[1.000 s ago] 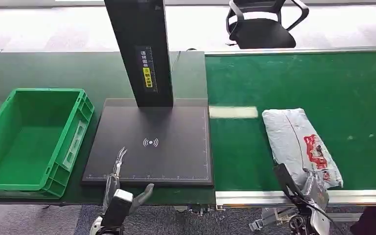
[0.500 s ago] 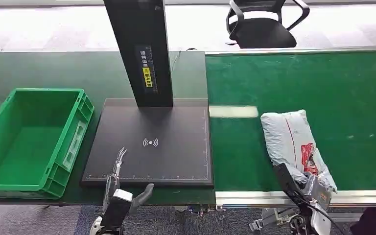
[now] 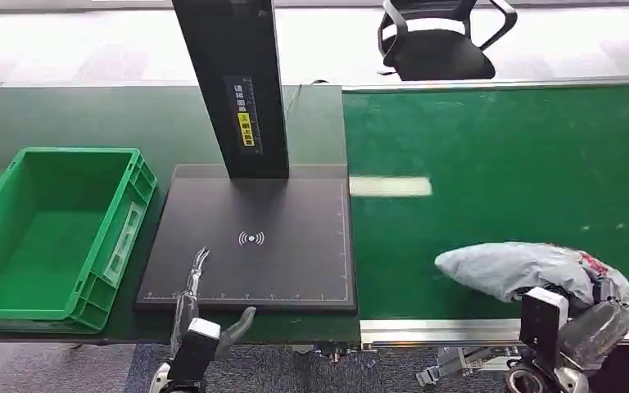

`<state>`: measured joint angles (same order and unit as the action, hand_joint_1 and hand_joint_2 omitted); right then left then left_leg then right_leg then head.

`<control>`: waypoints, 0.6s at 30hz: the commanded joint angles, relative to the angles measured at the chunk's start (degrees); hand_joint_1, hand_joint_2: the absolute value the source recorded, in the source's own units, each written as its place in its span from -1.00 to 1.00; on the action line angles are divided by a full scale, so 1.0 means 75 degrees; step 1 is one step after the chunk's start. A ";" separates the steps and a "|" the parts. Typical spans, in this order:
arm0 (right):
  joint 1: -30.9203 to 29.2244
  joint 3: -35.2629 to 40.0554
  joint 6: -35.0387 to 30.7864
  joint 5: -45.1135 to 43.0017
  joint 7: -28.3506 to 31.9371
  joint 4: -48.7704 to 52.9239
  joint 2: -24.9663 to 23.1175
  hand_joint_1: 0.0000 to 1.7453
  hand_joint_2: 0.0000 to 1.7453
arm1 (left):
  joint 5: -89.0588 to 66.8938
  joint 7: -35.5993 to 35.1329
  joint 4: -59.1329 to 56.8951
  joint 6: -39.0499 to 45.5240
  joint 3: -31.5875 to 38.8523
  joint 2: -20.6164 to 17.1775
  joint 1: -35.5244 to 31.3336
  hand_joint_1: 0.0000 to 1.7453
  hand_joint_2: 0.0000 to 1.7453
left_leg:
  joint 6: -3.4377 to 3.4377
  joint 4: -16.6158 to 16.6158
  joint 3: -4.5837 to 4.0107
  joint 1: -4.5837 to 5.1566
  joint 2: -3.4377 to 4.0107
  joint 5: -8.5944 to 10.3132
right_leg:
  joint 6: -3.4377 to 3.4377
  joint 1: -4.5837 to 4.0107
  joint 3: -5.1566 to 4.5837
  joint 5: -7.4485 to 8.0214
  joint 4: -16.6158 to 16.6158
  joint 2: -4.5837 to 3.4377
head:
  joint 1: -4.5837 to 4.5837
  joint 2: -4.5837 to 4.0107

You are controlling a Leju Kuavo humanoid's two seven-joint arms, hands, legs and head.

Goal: Moved the parcel from conveyor to table for the left to box.

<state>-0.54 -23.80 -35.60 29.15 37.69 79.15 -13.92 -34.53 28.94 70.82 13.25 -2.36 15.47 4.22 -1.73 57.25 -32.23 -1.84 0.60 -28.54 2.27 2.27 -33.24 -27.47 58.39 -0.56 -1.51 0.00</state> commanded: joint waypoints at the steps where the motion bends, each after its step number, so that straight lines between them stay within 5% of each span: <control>1: -0.0051 0.2778 -0.0309 -0.1345 0.0309 0.2425 0.0211 1.00 1.00 | 0.0016 0.0154 -0.1065 -0.0010 0.0091 0.0413 -0.0579 -1.00 1.00 | 0.0014 0.0006 -0.0013 0.0011 0.0010 0.0003 | -0.0015 0.0008 -0.0019 0.0004 0.0012 -0.0006 | 0.0000 0.0000; 5: -0.0959 0.3377 -0.0121 -0.1325 0.0225 0.2087 0.0209 1.00 1.00 | 0.0029 0.0180 -0.1255 -0.0034 0.0030 0.0409 -0.0759 -1.00 1.00 | 0.0021 0.0007 -0.0006 0.0012 0.0050 0.0006 | -0.0025 0.0006 -0.0029 0.0020 0.0012 -0.0038 | 0.0003 0.0000; 8: -0.2368 0.3898 0.0255 -0.0959 -0.0257 0.1233 0.0317 1.00 1.00 | 0.0061 0.0242 -0.1397 -0.0054 -0.0048 0.0386 -0.0880 -1.00 1.00 | 0.0021 0.0001 0.0002 0.0012 0.0028 0.0014 | -0.0025 0.0006 -0.0014 0.0020 0.0006 -0.0016 | 0.0006 0.0000; 13: -0.5091 0.4247 0.1182 -0.0394 -0.1445 -0.1023 0.0238 1.00 1.00 | 0.0161 0.0322 -0.1670 -0.0058 -0.0210 0.0373 -0.1081 -1.00 1.00 | 0.0015 0.0007 0.0014 0.0009 0.0051 0.0015 | -0.0018 0.0005 -0.0010 0.0027 0.0016 -0.0047 | 0.0006 0.0000; 18: -0.6764 0.4341 0.1833 -0.0023 -0.1865 -0.3800 0.0017 1.00 1.00 | 0.0320 0.0388 -0.1870 -0.0019 -0.0282 0.0354 -0.1199 -1.00 1.00 | 0.0018 0.0010 0.0022 0.0011 0.0058 0.0019 | -0.0024 0.0006 -0.0011 0.0034 0.0019 -0.0054 | 0.0006 0.0000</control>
<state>-28.41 4.57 -26.60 26.73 27.16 82.13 -14.19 -33.31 31.39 64.24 13.05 -2.73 15.26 0.09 -1.75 57.27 -32.06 -1.84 0.78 -28.41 2.23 2.27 -33.15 -27.32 58.47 -0.74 -1.46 0.00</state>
